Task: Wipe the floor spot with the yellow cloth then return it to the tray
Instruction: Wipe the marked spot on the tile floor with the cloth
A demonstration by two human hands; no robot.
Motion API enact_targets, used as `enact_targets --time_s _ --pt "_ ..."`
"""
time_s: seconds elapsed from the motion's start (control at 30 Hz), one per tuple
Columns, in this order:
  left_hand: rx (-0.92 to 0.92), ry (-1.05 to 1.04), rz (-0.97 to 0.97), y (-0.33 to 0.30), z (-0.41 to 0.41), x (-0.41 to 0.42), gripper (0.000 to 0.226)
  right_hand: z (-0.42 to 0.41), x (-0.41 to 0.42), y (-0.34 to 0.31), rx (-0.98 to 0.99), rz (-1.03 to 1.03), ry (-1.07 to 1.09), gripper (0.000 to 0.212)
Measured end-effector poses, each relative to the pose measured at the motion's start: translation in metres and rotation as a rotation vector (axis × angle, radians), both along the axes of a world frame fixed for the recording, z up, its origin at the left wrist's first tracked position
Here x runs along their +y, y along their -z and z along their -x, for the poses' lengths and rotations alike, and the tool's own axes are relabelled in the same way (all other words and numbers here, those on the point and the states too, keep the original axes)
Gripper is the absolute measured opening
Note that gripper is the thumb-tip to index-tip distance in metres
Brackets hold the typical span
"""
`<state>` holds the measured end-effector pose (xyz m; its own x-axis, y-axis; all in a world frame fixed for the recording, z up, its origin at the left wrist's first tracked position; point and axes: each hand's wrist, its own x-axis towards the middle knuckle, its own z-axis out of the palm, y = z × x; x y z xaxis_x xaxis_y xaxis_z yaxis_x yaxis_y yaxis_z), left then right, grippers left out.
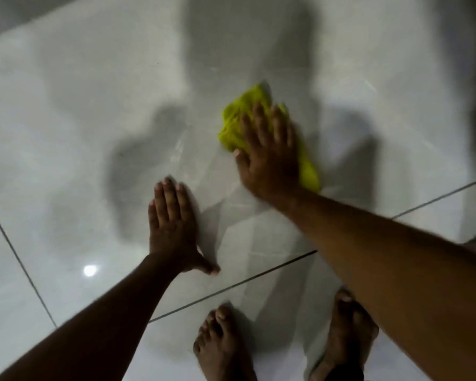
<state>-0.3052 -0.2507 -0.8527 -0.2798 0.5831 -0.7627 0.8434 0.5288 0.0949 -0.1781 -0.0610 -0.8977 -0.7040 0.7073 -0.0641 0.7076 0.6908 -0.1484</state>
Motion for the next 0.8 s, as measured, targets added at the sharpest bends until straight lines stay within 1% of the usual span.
enact_targets --time_s 0.03,0.07,0.1,0.13,0.17,0.2,0.27,0.3,0.33,0.37,0.4,0.43,0.47,0.5,0.53,0.57,0.6,0.63,0.67,0.7,0.73,0.77,0.8 --pt "-0.002 0.001 0.003 -0.002 -0.001 0.000 0.191 0.001 -0.022 -0.001 0.010 0.031 -0.096 0.067" --pt "0.000 0.001 0.005 -0.003 -0.001 0.001 0.191 -0.004 -0.034 -0.003 0.006 0.054 -0.378 0.067" --pt "0.002 -0.006 0.007 -0.003 -0.002 0.000 0.191 -0.013 -0.027 -0.003 -0.034 0.067 -0.722 0.066" --pt "0.004 -0.015 0.002 -0.003 -0.002 -0.001 0.191 -0.021 -0.002 -0.005 -0.080 0.044 -0.971 0.066" --pt "0.006 -0.020 -0.006 -0.002 -0.001 -0.001 0.191 -0.023 0.020 -0.003 -0.092 -0.012 -1.012 0.066" --pt "0.005 -0.014 -0.010 -0.001 -0.001 -0.002 0.191 -0.023 0.033 0.002 -0.088 -0.048 -0.839 0.066" --pt "-0.004 -0.012 -0.022 0.001 -0.002 -0.003 0.191 -0.023 0.018 0.004 -0.024 -0.050 -0.198 0.066" --pt "-0.005 -0.016 -0.023 0.001 -0.001 -0.003 0.191 -0.023 -0.005 0.005 -0.014 -0.026 -0.013 0.067" --pt "-0.006 -0.014 -0.019 0.001 -0.002 -0.002 0.191 -0.028 -0.033 0.003 0.000 -0.009 0.020 0.067" --pt "-0.005 -0.010 -0.014 0.000 -0.002 -0.001 0.191 -0.042 -0.052 0.000 0.006 0.007 -0.142 0.067" --pt "0.001 -0.009 -0.008 0.000 -0.002 0.000 0.191 -0.060 -0.053 0.000 -0.009 0.042 -0.424 0.066" --pt "0.008 -0.013 -0.005 0.000 -0.001 -0.001 0.191 -0.078 -0.032 -0.001 -0.027 0.099 -0.733 0.065" --pt "0.011 -0.016 -0.007 0.000 -0.001 -0.002 0.191 -0.092 -0.002 -0.001 -0.072 0.101 -0.935 0.062" --pt "0.012 -0.012 -0.012 0.001 -0.002 -0.002 0.191 -0.104 0.023 0.002 -0.100 0.093 -0.984 0.058" --pt "0.011 -0.007 -0.017 0.002 -0.001 -0.002 0.191 -0.116 0.040 0.009 -0.096 0.078 -0.831 0.056" --pt "0.008 -0.007 -0.020 0.003 -0.001 -0.002 0.191 -0.125 0.047 0.013 -0.081 0.025 -0.529 0.057" --pt "0.006 -0.011 -0.024 0.003 -0.001 -0.002 0.192 -0.129 0.044 0.014 -0.088 -0.049 -0.175 0.058" --pt "0.006 -0.009 -0.029 0.003 -0.001 -0.003 0.192 -0.126 0.027 0.012 -0.107 -0.106 0.161 0.060" --pt "0.006 -0.003 -0.032 0.003 -0.002 -0.002 0.192 -0.116 0.003 0.010 -0.101 -0.118 0.417 0.061" --pt "0.005 -0.001 -0.030 0.003 -0.003 -0.001 0.192 -0.103 -0.023 0.005 -0.086 -0.095 0.572 0.061" --pt "0.010 -0.003 -0.024 0.002 -0.003 -0.001 0.192 -0.089 -0.047 0.001 -0.045 -0.043 0.617 0.061" --pt "0.021 -0.003 -0.020 0.002 -0.002 -0.001 0.192 -0.079 -0.068 -0.001 -0.015 0.021 0.528 0.062" --pt "0.034 0.004 -0.018 0.003 -0.003 -0.002 0.193 -0.079 -0.088 0.001 -0.008 0.056 0.345 0.064"
